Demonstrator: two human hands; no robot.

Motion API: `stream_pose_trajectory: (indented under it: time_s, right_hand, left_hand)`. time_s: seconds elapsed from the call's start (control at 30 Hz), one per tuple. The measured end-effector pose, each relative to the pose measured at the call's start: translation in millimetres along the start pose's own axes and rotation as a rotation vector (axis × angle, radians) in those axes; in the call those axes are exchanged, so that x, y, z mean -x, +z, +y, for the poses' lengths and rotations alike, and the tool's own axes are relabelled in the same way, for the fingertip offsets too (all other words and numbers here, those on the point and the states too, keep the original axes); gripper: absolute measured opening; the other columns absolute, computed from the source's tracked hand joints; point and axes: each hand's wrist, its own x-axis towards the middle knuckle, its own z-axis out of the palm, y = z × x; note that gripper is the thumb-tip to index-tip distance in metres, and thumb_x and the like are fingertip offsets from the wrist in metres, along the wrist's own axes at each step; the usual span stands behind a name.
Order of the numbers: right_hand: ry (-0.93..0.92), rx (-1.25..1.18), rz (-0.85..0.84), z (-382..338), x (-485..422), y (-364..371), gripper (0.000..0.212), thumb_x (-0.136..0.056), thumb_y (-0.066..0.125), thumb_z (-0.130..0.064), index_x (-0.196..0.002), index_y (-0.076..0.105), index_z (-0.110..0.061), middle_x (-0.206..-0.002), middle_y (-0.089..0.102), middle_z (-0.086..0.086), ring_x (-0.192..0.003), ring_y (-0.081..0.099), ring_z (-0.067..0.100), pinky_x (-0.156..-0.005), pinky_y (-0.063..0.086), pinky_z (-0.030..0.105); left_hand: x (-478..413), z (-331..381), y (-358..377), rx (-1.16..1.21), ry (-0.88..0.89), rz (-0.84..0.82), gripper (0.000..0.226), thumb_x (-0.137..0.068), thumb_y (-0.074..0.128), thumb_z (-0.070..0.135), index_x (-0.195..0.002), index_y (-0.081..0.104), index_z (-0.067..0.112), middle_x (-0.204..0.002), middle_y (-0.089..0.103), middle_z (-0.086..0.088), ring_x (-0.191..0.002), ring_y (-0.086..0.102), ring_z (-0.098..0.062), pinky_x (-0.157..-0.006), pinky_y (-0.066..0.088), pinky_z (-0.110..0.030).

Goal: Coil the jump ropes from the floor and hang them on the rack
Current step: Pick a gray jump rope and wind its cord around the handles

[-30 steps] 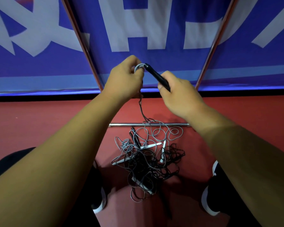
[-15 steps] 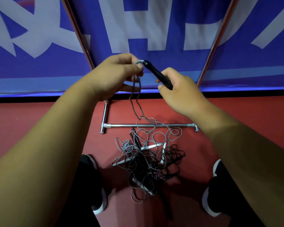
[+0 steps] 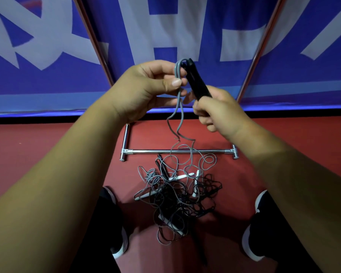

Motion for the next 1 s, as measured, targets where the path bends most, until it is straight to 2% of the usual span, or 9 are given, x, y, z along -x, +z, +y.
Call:
stream_pose_trajectory:
  time_s: [0.13,0.23,0.3,0.37,0.53,0.7,0.8,0.9,1.0]
  right_hand:
    - [-0.019,-0.045,-0.047,-0.5,5.0,5.6,0.009,-0.096,0.071,-0.042,-0.102,0.069,-0.035,-0.073,0.04,-0.002,-0.054,0.031,0.012,-0.047,0.023,0.023]
    - [-0.087,0.153,0.108,2.6,2.8,13.4,0.035,-0.086,0.083,-0.045,-0.111,0.067,-0.026,-0.078,0.07,-0.015,-0.059,0.06,0.002,-0.05,0.048,0.025]
    - [-0.08,0.24,0.232,6.5,1.0,17.5,0.042,-0.079,0.085,-0.049,-0.107,0.066,-0.025,-0.094,0.076,-0.007,-0.071,0.067,0.003,-0.06,0.055,0.024]
    - [-0.068,0.309,0.294,9.1,1.0,19.9,0.04,-0.078,0.086,-0.045,-0.104,0.064,-0.024,-0.088,0.071,-0.007,-0.067,0.062,0.004,-0.055,0.049,0.018]
    - [-0.027,0.46,0.26,8.6,-2.2,16.0,0.018,-0.089,0.063,-0.021,-0.107,0.063,-0.02,-0.077,0.059,-0.006,-0.063,0.054,0.013,-0.058,0.044,0.029]
    - [0.057,0.043,0.213,2.1,-4.8,12.0,0.023,-0.088,0.054,-0.008,-0.099,0.068,-0.022,-0.056,0.045,-0.007,-0.046,0.031,0.017,-0.048,0.032,0.028]
    - [0.037,-0.208,0.191,-0.6,-8.6,7.2,0.027,-0.085,0.05,-0.002,-0.1,0.067,-0.017,-0.059,0.041,-0.003,-0.051,0.023,0.017,-0.049,0.023,0.026]
    - [-0.022,-0.348,0.166,-5.3,-11.6,-1.8,0.028,-0.084,0.048,-0.003,-0.106,0.064,-0.01,-0.064,0.038,0.001,-0.059,0.018,0.019,-0.049,0.018,0.026]
    - [-0.05,-0.387,0.187,-10.9,-10.3,-11.2,0.028,-0.089,0.043,0.0,-0.109,0.062,-0.006,-0.065,0.04,0.004,-0.051,0.028,0.018,-0.046,0.02,0.023]
  left_hand:
    - [-4.8,-4.5,10.2,0.03,0.03,0.081,0.016,-0.093,0.072,0.002,-0.109,0.071,0.006,-0.104,0.075,-0.014,-0.098,0.073,-0.027,-0.09,0.061,-0.046]
    - [-5.5,-5.6,19.3,0.059,0.032,0.121,0.009,-0.092,0.073,0.001,-0.1,0.068,0.004,-0.101,0.073,-0.019,-0.099,0.073,-0.032,-0.084,0.062,-0.043]
    - [-6.5,-9.3,25.4,0.104,0.012,0.165,0.01,-0.092,0.072,-0.002,-0.09,0.067,0.006,-0.098,0.073,-0.018,-0.097,0.074,-0.032,-0.085,0.062,-0.044]
    - [-8.3,-12.4,28.1,0.143,-0.018,0.205,0.014,-0.091,0.071,-0.004,-0.085,0.066,0.008,-0.094,0.074,-0.016,-0.093,0.074,-0.031,-0.087,0.061,-0.044]
    - [-10.3,-12.5,27.1,0.187,-0.033,0.188,0.005,-0.091,0.072,-0.003,-0.093,0.07,0.001,-0.096,0.074,-0.018,-0.094,0.074,-0.028,-0.089,0.062,-0.041]
    - [-17.9,-19.1,14.6,0.029,-0.079,0.286,0.029,-0.097,0.074,0.034,-0.105,0.067,0.007,-0.096,0.066,-0.009,-0.091,0.068,-0.022,-0.093,0.058,-0.039]
    - [-15.9,-39.6,22.1,-0.121,-0.269,0.147,0.033,-0.101,0.06,0.041,-0.119,0.068,0.015,-0.107,0.074,-0.003,-0.102,0.069,-0.02,-0.103,0.05,-0.04]
    - [-3.2,-51.6,35.9,-0.333,-0.375,-0.195,0.034,-0.095,0.052,0.037,-0.12,0.075,0.031,-0.116,0.077,0.008,-0.112,0.063,-0.002,-0.102,0.04,-0.033]
    - [0.7,-49.2,38.7,-0.351,-0.399,-0.335,0.029,-0.107,0.05,0.034,-0.119,0.075,0.027,-0.115,0.077,0.005,-0.114,0.065,-0.001,-0.118,0.035,-0.039]
